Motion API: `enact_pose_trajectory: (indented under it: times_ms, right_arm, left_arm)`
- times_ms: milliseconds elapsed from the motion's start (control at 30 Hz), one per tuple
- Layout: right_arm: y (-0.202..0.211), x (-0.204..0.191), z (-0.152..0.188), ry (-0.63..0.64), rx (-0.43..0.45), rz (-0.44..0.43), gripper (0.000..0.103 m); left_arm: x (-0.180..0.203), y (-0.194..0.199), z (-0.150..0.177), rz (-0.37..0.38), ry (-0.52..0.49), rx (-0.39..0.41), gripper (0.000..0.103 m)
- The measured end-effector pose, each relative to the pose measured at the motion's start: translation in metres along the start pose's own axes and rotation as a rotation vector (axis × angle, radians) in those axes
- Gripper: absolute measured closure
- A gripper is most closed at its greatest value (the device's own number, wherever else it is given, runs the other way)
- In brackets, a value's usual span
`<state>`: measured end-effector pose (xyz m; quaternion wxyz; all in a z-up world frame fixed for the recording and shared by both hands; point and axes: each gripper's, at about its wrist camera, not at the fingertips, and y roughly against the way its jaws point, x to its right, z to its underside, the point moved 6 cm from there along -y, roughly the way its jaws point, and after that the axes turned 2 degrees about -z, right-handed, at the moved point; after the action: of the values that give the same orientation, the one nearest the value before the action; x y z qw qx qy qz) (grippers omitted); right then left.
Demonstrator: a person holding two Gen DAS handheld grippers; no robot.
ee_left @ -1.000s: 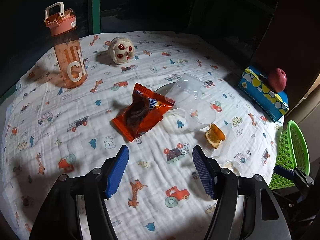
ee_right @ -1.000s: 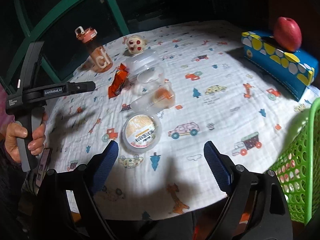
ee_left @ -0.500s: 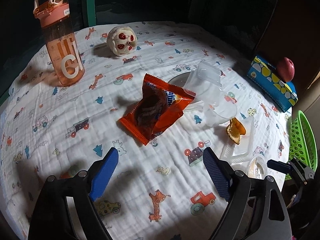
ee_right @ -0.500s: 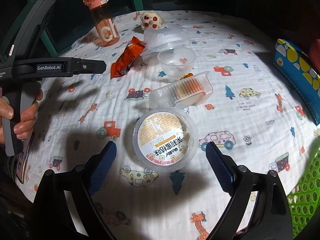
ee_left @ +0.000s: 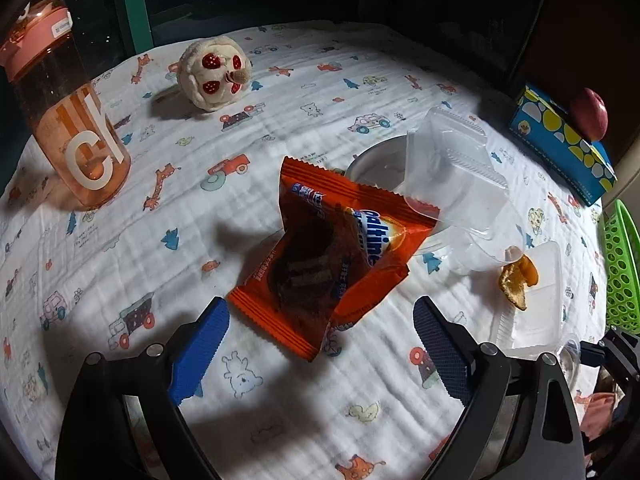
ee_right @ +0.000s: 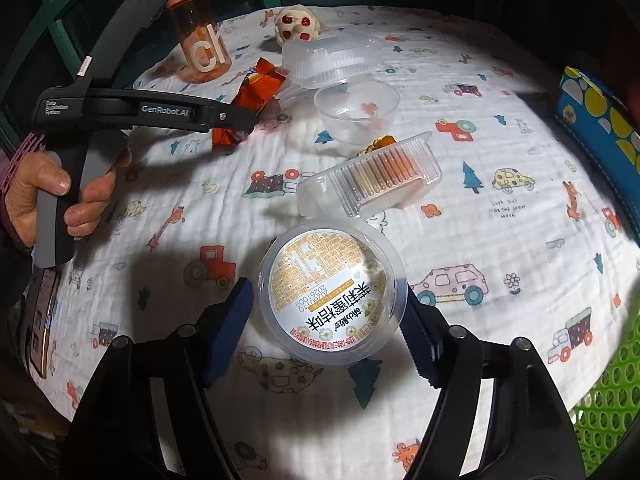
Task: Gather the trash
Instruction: 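Grasp the round labeled plastic tub with the right gripper, then grasp the orange snack bag with the left gripper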
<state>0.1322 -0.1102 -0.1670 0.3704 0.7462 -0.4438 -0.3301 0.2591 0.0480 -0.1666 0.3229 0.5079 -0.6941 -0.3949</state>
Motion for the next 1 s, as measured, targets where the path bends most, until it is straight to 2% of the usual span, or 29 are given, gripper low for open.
enact_pose_trajectory:
  times_ms: [167, 333, 467, 633, 767, 867, 1000]
  right_arm:
    - [0.003, 0.001, 0.0, -0.008, 0.0, -0.002, 0.037]
    - [0.009, 0.0, 0.003, 0.0, 0.001, -0.004, 0.037]
    - [0.013, 0.001, 0.005, -0.006, 0.003, -0.009, 0.037]
    - [0.02, 0.0, 0.008, -0.006, 0.015, -0.015, 0.037]
    - [0.027, -0.001, 0.007, -0.006, 0.031, -0.024, 0.037]
    - [0.035, -0.001, 0.007, -0.015, 0.05, -0.035, 0.037]
    - [0.047, 0.002, 0.006, -0.03, 0.076, -0.044, 0.037]
  left_arm:
    - [-0.006, -0.02, -0.003, 0.008, 0.018, -0.026, 0.013]
    - [-0.008, -0.028, -0.005, 0.012, 0.017, -0.017, 0.016]
    - [-0.009, -0.027, -0.007, -0.011, -0.004, 0.004, 0.032]
    - [-0.014, -0.018, -0.007, -0.021, 0.001, 0.031, 0.046]
    - [-0.013, -0.007, -0.003, -0.01, 0.009, 0.037, 0.063]
    - [-0.01, 0.002, 0.002, -0.014, 0.006, 0.044, 0.072]
    - [-0.009, 0.013, 0.009, -0.028, 0.013, 0.047, 0.077]
